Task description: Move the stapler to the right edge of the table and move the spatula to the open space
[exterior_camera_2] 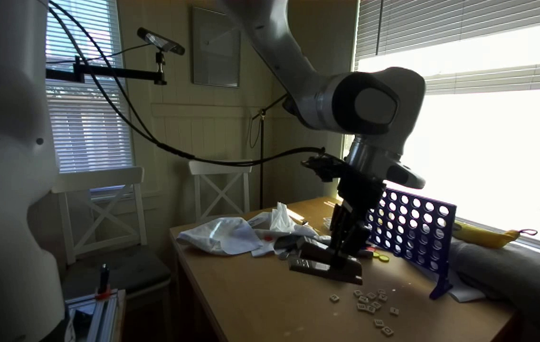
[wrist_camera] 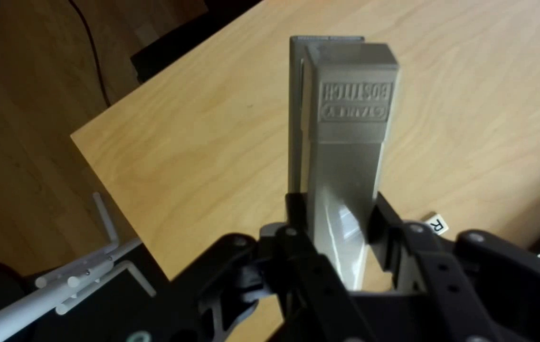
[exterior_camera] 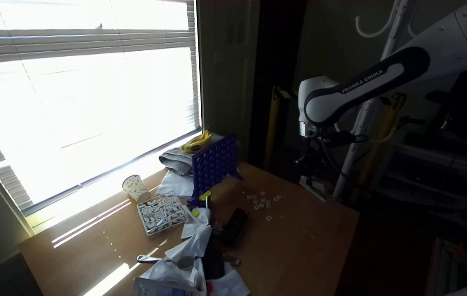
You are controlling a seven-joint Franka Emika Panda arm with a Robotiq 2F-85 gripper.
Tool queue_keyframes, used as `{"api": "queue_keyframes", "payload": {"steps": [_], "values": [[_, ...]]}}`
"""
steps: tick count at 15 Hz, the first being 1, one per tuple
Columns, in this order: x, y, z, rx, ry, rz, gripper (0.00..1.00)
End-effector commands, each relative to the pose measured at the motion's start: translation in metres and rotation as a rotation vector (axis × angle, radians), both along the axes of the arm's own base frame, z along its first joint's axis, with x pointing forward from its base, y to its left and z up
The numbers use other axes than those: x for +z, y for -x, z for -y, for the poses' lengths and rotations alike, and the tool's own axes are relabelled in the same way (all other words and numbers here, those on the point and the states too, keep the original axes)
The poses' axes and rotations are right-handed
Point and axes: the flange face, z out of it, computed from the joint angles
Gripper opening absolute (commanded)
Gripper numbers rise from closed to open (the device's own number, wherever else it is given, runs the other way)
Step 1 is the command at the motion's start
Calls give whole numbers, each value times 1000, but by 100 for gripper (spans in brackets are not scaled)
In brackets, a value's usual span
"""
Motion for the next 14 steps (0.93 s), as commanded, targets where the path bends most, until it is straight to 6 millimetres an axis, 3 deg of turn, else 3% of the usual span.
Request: {"api": "queue_keyframes", "payload": {"steps": [1, 2, 7, 9, 11, 14], "values": [[2, -1, 2, -3, 0, -3, 36], [2, -1, 0, 0, 0, -3, 11], [7, -27, 83, 166, -55, 53, 11], [9, -39, 106, 266, -104, 63, 11], [11, -57, 118, 269, -65, 87, 11], [5, -83, 101, 318, 77, 144, 11]]}}
